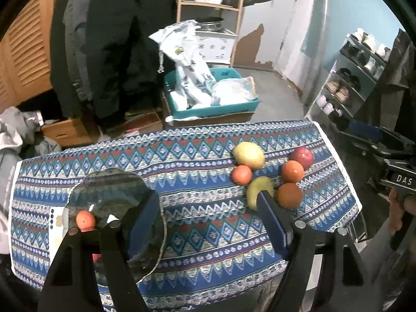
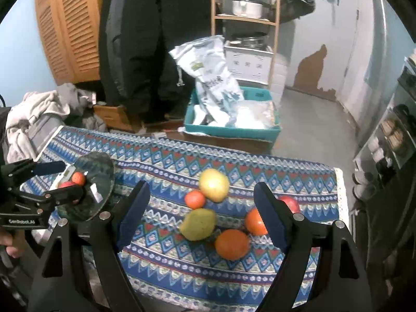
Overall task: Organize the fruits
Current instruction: 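Move both tools back over the remaining fruit cluster, then grasp the large orange with the right tool while the left tool grasps a yellow pear, then lift the orange with the right tool while the left tool lifts the pear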
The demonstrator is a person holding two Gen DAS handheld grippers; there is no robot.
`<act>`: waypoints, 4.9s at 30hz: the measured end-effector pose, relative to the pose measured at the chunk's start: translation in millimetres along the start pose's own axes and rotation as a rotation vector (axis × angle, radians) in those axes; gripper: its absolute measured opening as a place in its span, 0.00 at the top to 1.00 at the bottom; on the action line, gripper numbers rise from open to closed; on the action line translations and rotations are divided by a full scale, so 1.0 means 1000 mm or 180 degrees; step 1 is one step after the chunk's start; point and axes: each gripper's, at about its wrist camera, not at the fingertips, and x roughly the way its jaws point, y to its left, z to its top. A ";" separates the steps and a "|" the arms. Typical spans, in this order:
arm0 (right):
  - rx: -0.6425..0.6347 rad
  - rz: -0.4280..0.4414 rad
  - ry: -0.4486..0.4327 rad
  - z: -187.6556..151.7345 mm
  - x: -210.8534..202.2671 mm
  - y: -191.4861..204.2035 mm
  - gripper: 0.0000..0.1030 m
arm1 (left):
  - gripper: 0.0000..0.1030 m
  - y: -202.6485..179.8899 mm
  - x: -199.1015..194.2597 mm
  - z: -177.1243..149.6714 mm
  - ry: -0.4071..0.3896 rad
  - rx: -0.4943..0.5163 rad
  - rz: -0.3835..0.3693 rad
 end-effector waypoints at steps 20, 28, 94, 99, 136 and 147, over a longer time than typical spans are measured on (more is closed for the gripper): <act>0.0467 -0.0278 0.0192 -0.038 0.008 -0.082 0.20 | 0.18 -0.064 0.049 0.012 0.0199 0.0351 -0.0146; 0.0545 -0.0196 0.0480 -0.056 0.041 -0.089 0.17 | 0.18 -0.071 0.086 0.004 0.0391 0.0437 -0.0092; 0.0882 -0.0190 0.1259 -0.124 0.145 -0.132 0.33 | 0.25 -0.102 0.254 -0.025 0.1328 -0.0066 -0.0567; 0.0882 -0.0221 0.1242 -0.124 0.144 -0.135 0.33 | 0.37 -0.110 0.255 -0.026 0.1253 0.0109 -0.0394; 0.0550 -0.0245 0.0499 -0.065 0.078 -0.090 0.33 | 0.38 -0.080 0.123 -0.016 0.0562 0.0192 -0.0269; 0.0435 -0.0107 0.0141 -0.040 0.033 -0.065 0.33 | 0.37 -0.077 0.070 -0.004 0.0184 0.0181 -0.0284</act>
